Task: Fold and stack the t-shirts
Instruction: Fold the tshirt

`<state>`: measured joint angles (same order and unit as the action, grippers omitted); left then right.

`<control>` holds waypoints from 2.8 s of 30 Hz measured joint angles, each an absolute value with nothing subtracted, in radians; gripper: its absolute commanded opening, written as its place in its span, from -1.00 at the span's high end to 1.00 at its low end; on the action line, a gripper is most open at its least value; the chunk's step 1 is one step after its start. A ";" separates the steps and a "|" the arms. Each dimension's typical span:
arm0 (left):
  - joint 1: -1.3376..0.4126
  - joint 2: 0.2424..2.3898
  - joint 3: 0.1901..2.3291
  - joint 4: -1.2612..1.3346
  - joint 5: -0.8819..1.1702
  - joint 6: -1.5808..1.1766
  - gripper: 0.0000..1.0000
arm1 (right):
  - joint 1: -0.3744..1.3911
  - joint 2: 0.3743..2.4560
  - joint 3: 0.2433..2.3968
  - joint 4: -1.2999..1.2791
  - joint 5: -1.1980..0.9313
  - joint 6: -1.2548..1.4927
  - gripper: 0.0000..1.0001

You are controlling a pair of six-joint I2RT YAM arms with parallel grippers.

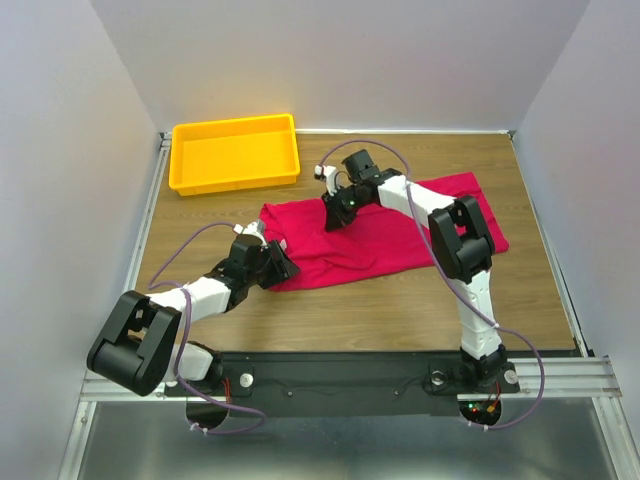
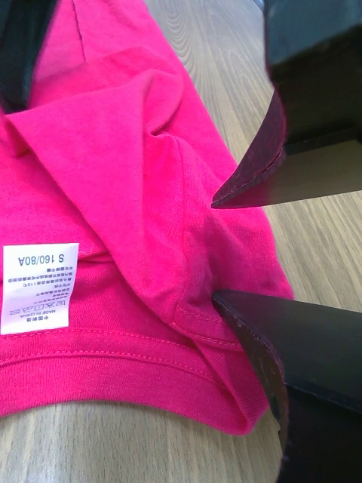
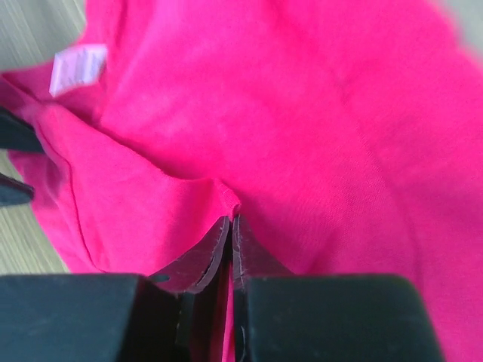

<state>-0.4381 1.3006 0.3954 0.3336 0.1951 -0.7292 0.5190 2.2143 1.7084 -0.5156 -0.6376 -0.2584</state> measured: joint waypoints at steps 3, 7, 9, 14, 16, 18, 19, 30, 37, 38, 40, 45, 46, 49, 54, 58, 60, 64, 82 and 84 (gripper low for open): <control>-0.437 1.301 0.395 0.334 0.196 -0.729 -0.17 | 0.519 2.214 1.747 -0.516 -0.632 -0.258 0.84; -0.437 1.303 0.395 0.336 0.200 -0.729 -0.17 | 0.519 2.214 1.797 -0.516 -0.624 -0.258 0.84; -0.437 1.306 0.395 0.341 0.202 -0.729 -0.17 | 0.519 2.214 1.815 -0.517 -0.622 -0.258 0.84; -0.437 1.310 0.395 0.349 0.203 -0.726 -0.17 | 0.520 2.226 1.874 -0.517 -0.604 -0.259 0.84; -0.437 1.311 0.395 0.351 0.204 -0.726 -0.17 | 0.522 2.241 1.909 -0.515 -0.591 -0.266 0.83; -0.437 1.312 0.395 0.353 0.204 -0.725 -0.17 | 0.528 2.260 1.943 -0.517 -0.578 -0.273 0.83; -0.437 1.313 0.395 0.354 0.204 -0.725 -0.17 | 0.531 2.268 1.956 -0.516 -0.572 -0.274 0.83; -0.437 1.335 0.408 0.364 0.209 -0.722 -0.17 | 0.559 2.341 2.043 -0.516 -0.511 -0.310 0.65; -0.437 1.338 0.408 0.369 0.210 -0.722 -0.17 | 0.577 2.386 2.078 -0.517 -0.417 -0.322 0.40; -0.437 1.338 0.408 0.369 0.209 -0.722 -0.17 | 0.577 2.387 2.078 -0.519 -0.403 -0.320 0.39; -0.437 1.336 0.408 0.368 0.209 -0.722 -0.17 | 0.577 2.387 2.078 -0.517 -0.366 -0.318 0.37; -0.437 1.279 0.408 0.299 0.185 -0.710 -0.23 | 0.564 2.311 1.973 -0.516 -0.346 -0.306 0.28; -0.437 1.262 0.408 0.286 0.181 -0.707 -0.25 | 0.554 2.267 1.917 -0.517 -0.353 -0.302 0.28; -0.437 1.164 0.417 0.216 0.145 -0.686 -0.43 | 0.509 2.127 1.773 -0.520 -0.395 -0.292 0.19; -0.431 0.970 0.454 0.126 0.043 -0.661 -0.63 | 0.386 1.846 1.528 -0.516 -0.460 -0.319 0.00; -0.416 0.905 0.444 0.084 0.006 -0.672 -0.61 | 0.260 1.678 1.390 -0.514 -0.480 -0.338 0.00; -0.410 0.905 0.416 0.081 0.011 -0.692 -0.58 | 0.159 1.629 1.334 -0.511 -0.497 -0.337 0.00; -0.410 0.910 0.340 0.067 0.039 -0.743 -0.58 | -0.058 1.590 1.236 -0.508 -0.497 -0.336 -0.02; -0.408 1.000 0.321 0.041 0.045 -0.840 -0.57 | -0.460 1.667 1.138 -0.512 -0.384 -0.341 -0.19; -0.408 1.001 0.321 0.047 0.049 -0.846 -0.56 | -0.469 1.697 1.137 -0.511 -0.381 -0.343 -0.19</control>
